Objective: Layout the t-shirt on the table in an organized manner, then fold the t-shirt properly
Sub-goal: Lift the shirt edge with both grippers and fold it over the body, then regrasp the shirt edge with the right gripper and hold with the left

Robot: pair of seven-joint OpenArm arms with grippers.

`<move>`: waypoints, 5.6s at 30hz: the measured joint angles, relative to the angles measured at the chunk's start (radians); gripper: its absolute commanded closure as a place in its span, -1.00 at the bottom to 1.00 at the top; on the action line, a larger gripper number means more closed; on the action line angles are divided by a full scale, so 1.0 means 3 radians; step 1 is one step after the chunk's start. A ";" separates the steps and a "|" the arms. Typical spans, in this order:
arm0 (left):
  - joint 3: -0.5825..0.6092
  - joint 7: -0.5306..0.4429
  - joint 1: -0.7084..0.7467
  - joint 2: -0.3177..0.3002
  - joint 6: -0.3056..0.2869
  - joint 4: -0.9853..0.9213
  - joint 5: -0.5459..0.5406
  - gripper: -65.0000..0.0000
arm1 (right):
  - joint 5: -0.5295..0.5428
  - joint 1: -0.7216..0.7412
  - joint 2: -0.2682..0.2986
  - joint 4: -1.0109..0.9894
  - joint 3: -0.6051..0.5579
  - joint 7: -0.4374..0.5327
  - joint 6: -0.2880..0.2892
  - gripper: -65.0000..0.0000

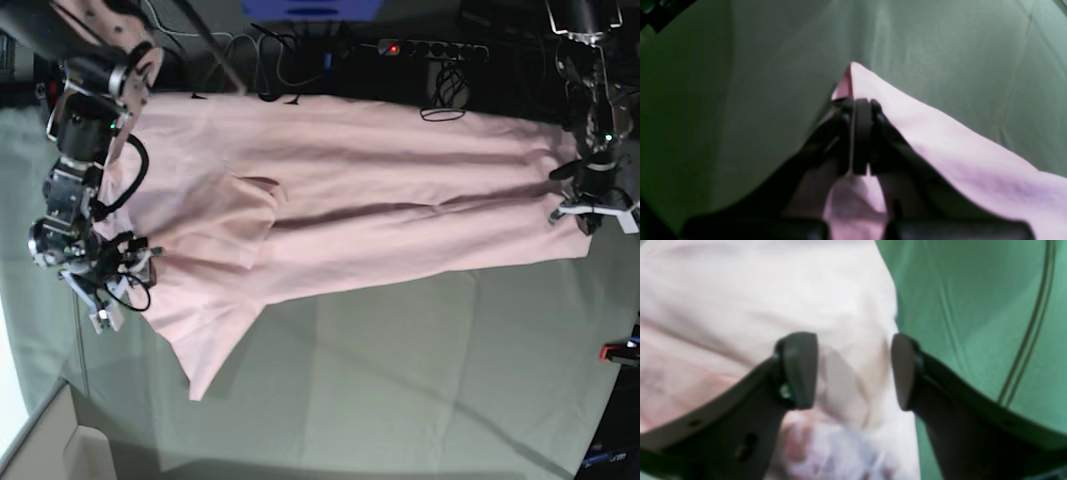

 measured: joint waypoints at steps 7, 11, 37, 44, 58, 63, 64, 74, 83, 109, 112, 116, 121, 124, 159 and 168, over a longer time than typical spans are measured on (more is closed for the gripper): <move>0.0003 0.0006 0.0001 0.0005 0.0000 0.0000 0.0000 1.00 | 0.0032 0.0308 0.0098 -0.0403 -0.0004 0.0365 -0.0003 -0.18; 0.0003 0.0011 0.0001 0.0006 0.0000 0.0000 0.0000 1.00 | 0.0019 0.0263 0.0102 -0.0623 -0.0013 0.0561 -0.0001 -0.17; 0.0003 0.0011 0.0000 0.0015 0.0000 -0.0001 0.0000 0.99 | 0.0029 0.0291 0.0220 -0.1063 0.0235 0.1183 -0.0013 -0.17; 0.0003 0.0008 -0.0036 0.0015 0.0001 -0.0135 -0.0001 0.99 | 0.0081 0.0197 0.0155 -0.1063 0.0231 0.1287 -0.0013 -0.05; -0.0013 0.0000 0.0076 0.0085 0.0023 0.0271 -0.0025 0.20 | 0.0080 0.0189 0.0103 -0.1061 0.0231 0.1268 -0.0022 0.97; -0.0032 0.0037 0.0228 0.0197 0.0027 0.0577 -0.0024 -0.28 | 0.0081 0.0189 0.0108 -0.1061 0.0231 0.1269 -0.0019 0.97; -0.0032 0.0022 0.0229 0.0195 0.0031 0.0618 -0.0024 -0.33 | 0.0080 0.0189 0.0109 -0.1061 0.0231 0.1268 -0.0014 0.97; -0.0309 0.0019 -0.0415 0.0076 -0.0019 -0.0304 -0.0001 -0.34 | 0.0081 0.0189 0.0116 -0.1059 0.0231 0.1269 -0.0014 0.97; 0.0069 -0.0034 -0.0974 -0.0093 -0.0003 -0.1293 0.0008 -0.34 | 0.0081 0.0189 0.0117 -0.1059 0.0231 0.1272 -0.0014 0.97; 0.0264 -0.0008 -0.1086 -0.0160 0.0000 -0.1451 0.0011 1.00 | 0.0053 0.0216 0.0117 -0.1061 0.0230 0.1244 -0.0013 0.96; 0.0264 0.0010 -0.1030 -0.0158 0.0001 -0.1240 0.0010 1.00 | 0.0050 0.0217 0.0117 -0.1061 0.0230 0.1242 -0.0014 0.96; 0.0263 0.0001 -0.0881 -0.0155 0.0014 -0.0804 -0.0006 1.00 | 0.0047 0.0223 0.0116 -0.1061 0.0230 0.1240 -0.0014 0.96; 0.0262 -0.0003 -0.0726 -0.0142 0.0025 -0.0587 0.0001 0.99 | 0.0042 0.0226 0.0116 -0.1061 0.0230 0.1237 -0.0014 0.96; 0.0262 -0.0001 -0.0712 -0.0135 0.0025 -0.0595 0.0000 0.98 | 0.0042 0.0226 0.0116 -0.1061 0.0230 0.1239 -0.0013 0.96; 0.0264 0.0000 -0.0800 -0.0135 0.0011 -0.0731 -0.0025 0.99 | 0.0042 0.0226 0.0117 -0.1061 0.0230 0.1228 -0.0014 0.96; 0.0264 0.0001 -0.0570 -0.0123 0.0024 0.0048 -0.0034 0.99 | 0.0042 0.0230 0.0117 -0.1061 0.0230 0.1228 -0.0013 0.97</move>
